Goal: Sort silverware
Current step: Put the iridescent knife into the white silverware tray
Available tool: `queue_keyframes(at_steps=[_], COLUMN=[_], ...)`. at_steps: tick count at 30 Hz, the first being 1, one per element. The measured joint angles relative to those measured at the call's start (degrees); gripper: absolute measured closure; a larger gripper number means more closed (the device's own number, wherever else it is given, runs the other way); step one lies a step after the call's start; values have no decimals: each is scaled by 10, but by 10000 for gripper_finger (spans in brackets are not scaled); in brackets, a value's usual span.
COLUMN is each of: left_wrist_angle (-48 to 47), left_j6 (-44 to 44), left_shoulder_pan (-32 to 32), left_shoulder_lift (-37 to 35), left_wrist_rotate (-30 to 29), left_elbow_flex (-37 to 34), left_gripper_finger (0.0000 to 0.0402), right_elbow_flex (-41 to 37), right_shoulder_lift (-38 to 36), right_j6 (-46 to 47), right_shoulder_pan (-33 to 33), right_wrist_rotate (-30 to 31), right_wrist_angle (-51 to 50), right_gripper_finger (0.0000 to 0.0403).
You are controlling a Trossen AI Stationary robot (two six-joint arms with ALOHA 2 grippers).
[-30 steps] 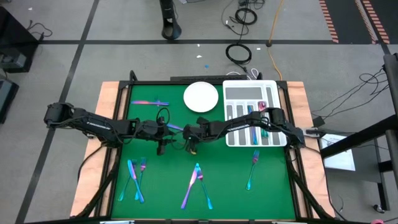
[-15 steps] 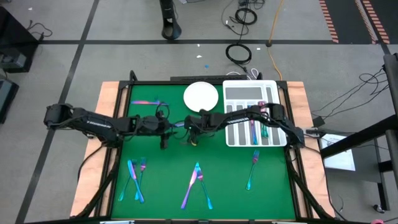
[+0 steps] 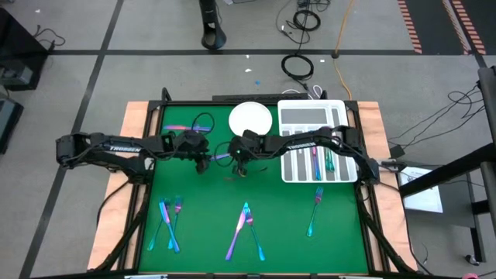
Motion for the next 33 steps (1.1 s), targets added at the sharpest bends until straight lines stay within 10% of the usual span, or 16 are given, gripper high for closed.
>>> queue_keyframes(at_steps=[8,18,33], left_wrist_angle=[-22,-22,8], left_j6=[-25,-13,-19], left_shoulder_pan=[0,-5,-54], left_shoulder_lift=[0,0,73], left_wrist_rotate=[-3,-18,-58], left_elbow_flex=[0,0,-1], left_gripper_finger=[263,391,400], right_elbow_flex=[0,0,0], right_shoulder_lift=[2,2,2], right_j6=[-6,-16,-25], right_shoulder_pan=[-32,-33,-35], right_wrist_rotate=[-54,-54,-54], right_wrist_angle=[26,71,83], right_gripper_finger=[403,403,403])
